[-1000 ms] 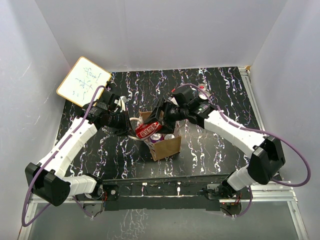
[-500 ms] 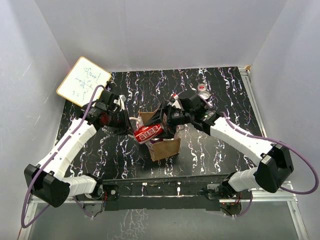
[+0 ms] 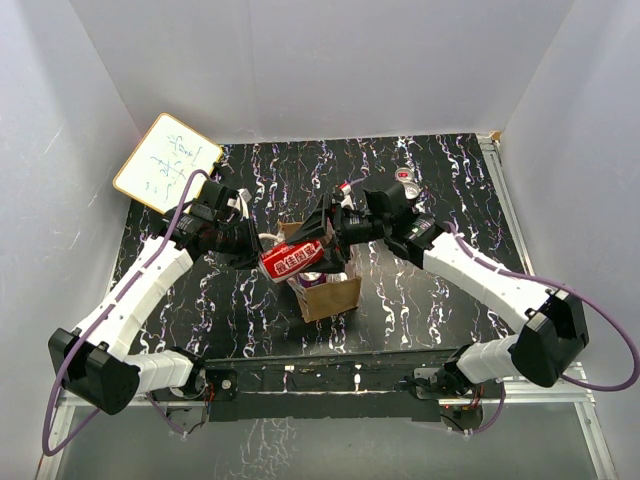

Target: Take the beverage out of the canvas bag

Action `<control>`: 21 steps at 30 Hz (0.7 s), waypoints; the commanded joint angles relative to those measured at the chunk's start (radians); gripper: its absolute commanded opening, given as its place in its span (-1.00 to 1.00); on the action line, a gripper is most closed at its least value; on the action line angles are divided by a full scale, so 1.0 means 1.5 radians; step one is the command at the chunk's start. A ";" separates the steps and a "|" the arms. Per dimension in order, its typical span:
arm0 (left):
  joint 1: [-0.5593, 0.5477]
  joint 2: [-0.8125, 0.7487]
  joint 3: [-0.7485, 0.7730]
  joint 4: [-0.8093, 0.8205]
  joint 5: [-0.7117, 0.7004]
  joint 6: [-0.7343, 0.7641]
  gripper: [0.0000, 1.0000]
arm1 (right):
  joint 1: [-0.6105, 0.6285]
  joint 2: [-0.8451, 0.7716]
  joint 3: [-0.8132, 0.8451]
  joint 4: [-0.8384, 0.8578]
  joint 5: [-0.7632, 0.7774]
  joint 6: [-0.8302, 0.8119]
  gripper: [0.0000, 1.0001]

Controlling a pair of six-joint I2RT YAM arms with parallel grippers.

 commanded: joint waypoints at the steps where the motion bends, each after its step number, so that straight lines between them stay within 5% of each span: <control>1: 0.003 -0.004 0.005 -0.012 -0.009 -0.006 -1.00 | -0.001 -0.054 0.061 0.156 -0.058 0.090 -0.85; 12: 0.003 -0.023 -0.010 -0.018 -0.015 -0.022 -1.00 | -0.009 -0.065 0.043 0.236 -0.061 0.147 -0.85; 21: 0.003 -0.052 -0.022 -0.026 -0.006 -0.051 -1.00 | -0.128 -0.003 0.145 0.144 0.045 -0.046 -0.85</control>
